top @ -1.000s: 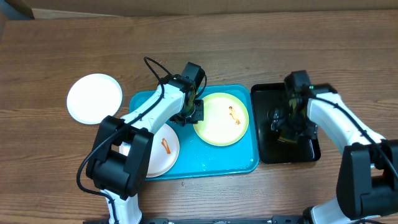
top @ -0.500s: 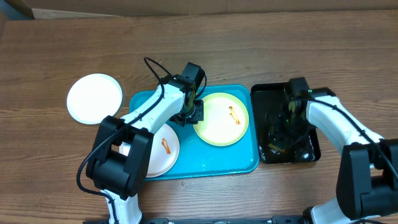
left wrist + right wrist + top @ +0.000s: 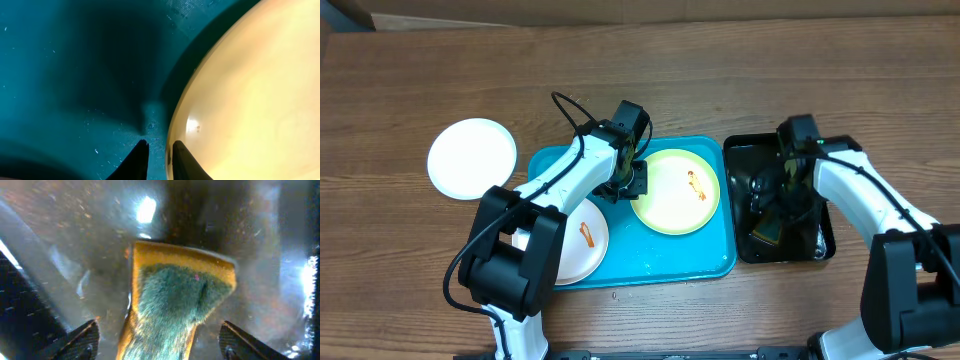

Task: Clean dirty plates on tray and stack at the side
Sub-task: 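Dip and swish the sponge in the water with the right gripper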

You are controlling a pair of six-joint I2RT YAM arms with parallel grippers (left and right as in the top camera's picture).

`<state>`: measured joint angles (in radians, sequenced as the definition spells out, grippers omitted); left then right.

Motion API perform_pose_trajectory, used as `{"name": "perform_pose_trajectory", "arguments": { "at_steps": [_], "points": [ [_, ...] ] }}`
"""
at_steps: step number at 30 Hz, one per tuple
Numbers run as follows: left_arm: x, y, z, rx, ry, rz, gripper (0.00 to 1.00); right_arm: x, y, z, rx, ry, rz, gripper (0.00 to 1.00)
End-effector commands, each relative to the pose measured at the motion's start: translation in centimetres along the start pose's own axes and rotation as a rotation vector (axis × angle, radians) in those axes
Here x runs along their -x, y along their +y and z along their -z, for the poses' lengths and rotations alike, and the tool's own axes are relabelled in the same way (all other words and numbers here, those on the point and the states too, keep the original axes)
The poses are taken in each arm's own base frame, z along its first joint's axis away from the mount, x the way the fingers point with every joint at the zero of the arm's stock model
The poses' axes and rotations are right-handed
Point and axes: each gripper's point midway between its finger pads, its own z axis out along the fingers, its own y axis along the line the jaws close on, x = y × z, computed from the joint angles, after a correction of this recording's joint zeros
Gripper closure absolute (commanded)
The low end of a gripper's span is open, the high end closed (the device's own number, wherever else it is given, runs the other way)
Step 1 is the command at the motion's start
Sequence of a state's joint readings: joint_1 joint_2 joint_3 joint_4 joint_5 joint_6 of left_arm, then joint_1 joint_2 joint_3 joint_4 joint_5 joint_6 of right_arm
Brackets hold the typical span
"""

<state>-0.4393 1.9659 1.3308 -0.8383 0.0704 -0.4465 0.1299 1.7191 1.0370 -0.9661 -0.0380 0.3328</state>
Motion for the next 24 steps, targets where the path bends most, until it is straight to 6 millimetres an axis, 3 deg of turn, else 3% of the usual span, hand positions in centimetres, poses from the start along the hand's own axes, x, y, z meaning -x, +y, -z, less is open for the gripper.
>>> {"name": "perform_pose_trajectory", "arguments": {
  "at_steps": [1,3,4,5,6,8,9,10,11,15,19,24],
  "points": [
    [-0.3,-0.2,-0.4,0.003,0.009,0.006,0.8,-0.7,-0.1,-0.5,0.018,-0.002,-0.034,0.26],
    [-0.3,-0.2,-0.4,0.003,0.009,0.006,0.8,-0.7,-0.1,-1.0,0.021,-0.009,-0.034,0.32],
    [-0.3,-0.2,-0.4,0.003,0.009,0.006,0.8,-0.7,-0.1,-1.1,0.023,-0.014,-0.034,0.53],
    [-0.3,-0.2,-0.4,0.003,0.009,0.006,0.8,-0.6,0.0,-1.1,0.025,-0.018,-0.033,0.83],
    [-0.3,-0.2,-0.4,0.003,0.009,0.006,0.8,-0.4,0.0,-1.1,0.028,-0.025,-0.033,0.96],
    [-0.3,-0.2,-0.4,0.003,0.01,0.006,0.8,-0.1,0.2,-1.0,0.034,-0.037,-0.032,0.93],
    [-0.3,-0.2,-0.4,0.003,0.01,0.006,0.8,0.1,0.2,-1.0,0.035,-0.04,-0.028,0.66],
    [-0.3,-0.2,-0.4,0.004,0.01,0.006,0.8,0.2,0.3,-0.9,0.035,-0.044,-0.025,0.51],
    [-0.3,-0.2,-0.4,0.004,0.01,0.006,0.8,0.4,0.3,-0.7,0.037,-0.051,-0.016,0.44],
    [-0.3,-0.2,-0.4,0.003,0.009,0.006,0.8,1.8,-0.4,-0.4,-0.012,-0.112,-0.004,0.34],
    [-0.3,-0.2,-0.4,0.003,0.01,0.006,0.8,2.9,-1.9,-0.2,-0.103,-0.17,-0.014,0.32],
    [-0.3,-0.2,-0.4,0.003,0.01,0.006,0.8,3.3,-1.6,-0.2,-0.084,-0.191,-0.045,0.32]
  ]
}}
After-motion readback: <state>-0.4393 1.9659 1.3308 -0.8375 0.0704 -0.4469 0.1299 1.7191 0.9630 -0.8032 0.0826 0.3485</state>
